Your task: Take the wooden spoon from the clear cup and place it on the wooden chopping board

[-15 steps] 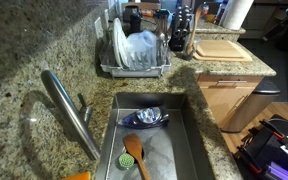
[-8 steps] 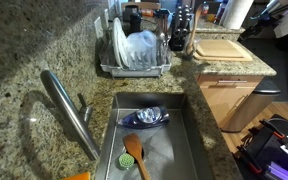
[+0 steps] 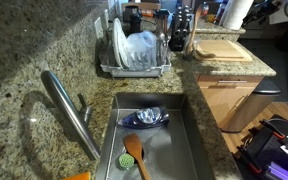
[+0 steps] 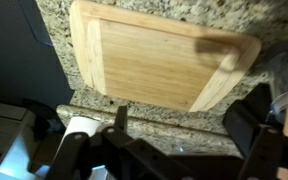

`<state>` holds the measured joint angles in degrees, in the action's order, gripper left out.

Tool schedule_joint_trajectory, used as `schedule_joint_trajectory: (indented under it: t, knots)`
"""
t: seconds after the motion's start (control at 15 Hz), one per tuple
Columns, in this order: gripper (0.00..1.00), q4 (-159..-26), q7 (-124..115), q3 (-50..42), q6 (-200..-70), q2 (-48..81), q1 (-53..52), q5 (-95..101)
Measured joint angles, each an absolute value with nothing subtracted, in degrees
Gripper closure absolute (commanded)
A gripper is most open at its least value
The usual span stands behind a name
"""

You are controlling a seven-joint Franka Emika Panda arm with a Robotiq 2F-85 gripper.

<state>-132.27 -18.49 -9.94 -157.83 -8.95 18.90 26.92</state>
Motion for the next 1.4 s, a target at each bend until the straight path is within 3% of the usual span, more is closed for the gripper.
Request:
schedule_joint_trajectory:
  t: [0.33,0.73,1.13,1.4]
  knots:
    - [0.0,-120.7,-13.5,-12.2,-159.0,2.0,17.1,4.1]
    - [0.0,-120.2,10.6,-4.9,-162.0,0.4,15.8,-22.8]
    - [0.0,-120.2,15.0,-4.0,-158.1,-0.8,15.6,-26.3]
    - [0.0,-114.3,26.5,-4.0,-148.8,7.6,15.8,-41.2]
